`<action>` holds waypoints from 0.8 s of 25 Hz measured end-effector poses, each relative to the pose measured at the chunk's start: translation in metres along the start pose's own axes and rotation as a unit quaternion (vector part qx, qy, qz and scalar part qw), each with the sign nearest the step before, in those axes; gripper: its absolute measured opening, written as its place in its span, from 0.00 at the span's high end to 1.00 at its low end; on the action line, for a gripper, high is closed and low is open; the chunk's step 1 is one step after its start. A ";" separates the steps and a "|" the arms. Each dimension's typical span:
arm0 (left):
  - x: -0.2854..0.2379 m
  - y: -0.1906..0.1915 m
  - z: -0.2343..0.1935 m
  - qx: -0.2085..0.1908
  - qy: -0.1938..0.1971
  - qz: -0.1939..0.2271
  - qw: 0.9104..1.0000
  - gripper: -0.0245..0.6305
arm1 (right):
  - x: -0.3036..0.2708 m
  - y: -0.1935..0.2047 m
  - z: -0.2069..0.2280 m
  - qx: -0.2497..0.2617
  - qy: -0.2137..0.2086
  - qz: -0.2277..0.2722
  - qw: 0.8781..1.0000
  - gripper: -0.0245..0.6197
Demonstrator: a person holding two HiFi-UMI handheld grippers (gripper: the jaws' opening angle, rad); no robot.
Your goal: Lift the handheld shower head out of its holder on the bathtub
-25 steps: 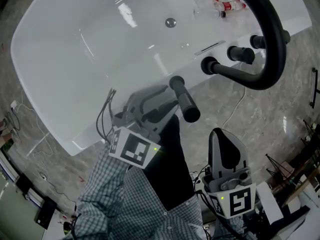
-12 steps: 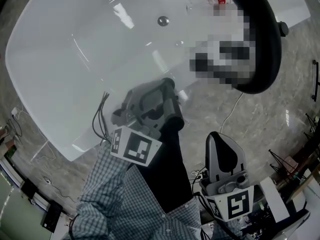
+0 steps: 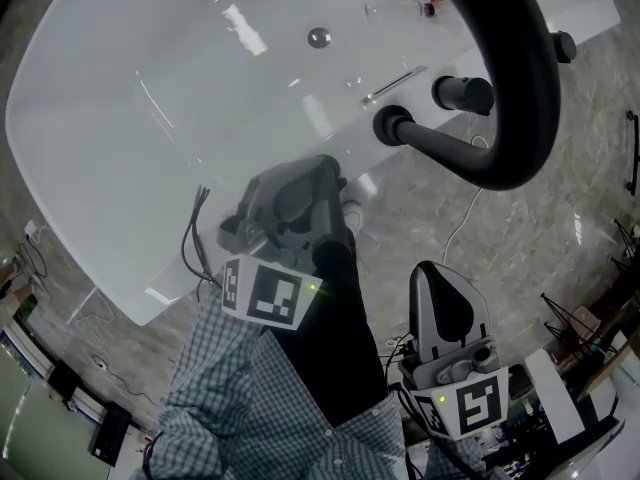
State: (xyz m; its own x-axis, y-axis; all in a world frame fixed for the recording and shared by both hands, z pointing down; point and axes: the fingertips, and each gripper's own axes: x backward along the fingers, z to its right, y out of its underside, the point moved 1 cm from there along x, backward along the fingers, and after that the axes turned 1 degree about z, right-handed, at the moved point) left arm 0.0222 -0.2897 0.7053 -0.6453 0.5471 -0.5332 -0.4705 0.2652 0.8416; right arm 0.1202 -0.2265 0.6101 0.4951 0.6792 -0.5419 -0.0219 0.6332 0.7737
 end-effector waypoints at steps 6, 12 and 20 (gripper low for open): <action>-0.001 0.001 0.001 0.000 -0.001 -0.003 1.000 0.75 | -0.001 0.002 0.001 -0.008 0.001 0.001 1.000 0.94; 0.004 -0.004 0.004 -0.017 0.004 -0.011 1.000 0.75 | 0.002 -0.004 -0.001 -0.002 -0.002 0.003 1.000 0.94; 0.018 -0.017 0.006 -0.013 0.002 -0.003 1.000 0.75 | 0.013 -0.007 -0.006 -0.010 0.004 0.011 1.000 0.94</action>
State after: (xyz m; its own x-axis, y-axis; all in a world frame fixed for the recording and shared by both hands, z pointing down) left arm 0.0217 -0.2798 0.6819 -0.6453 0.5420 -0.5384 -0.4894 0.2478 0.8361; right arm 0.1218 -0.2201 0.5963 0.4881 0.6953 -0.5275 -0.0490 0.6253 0.7789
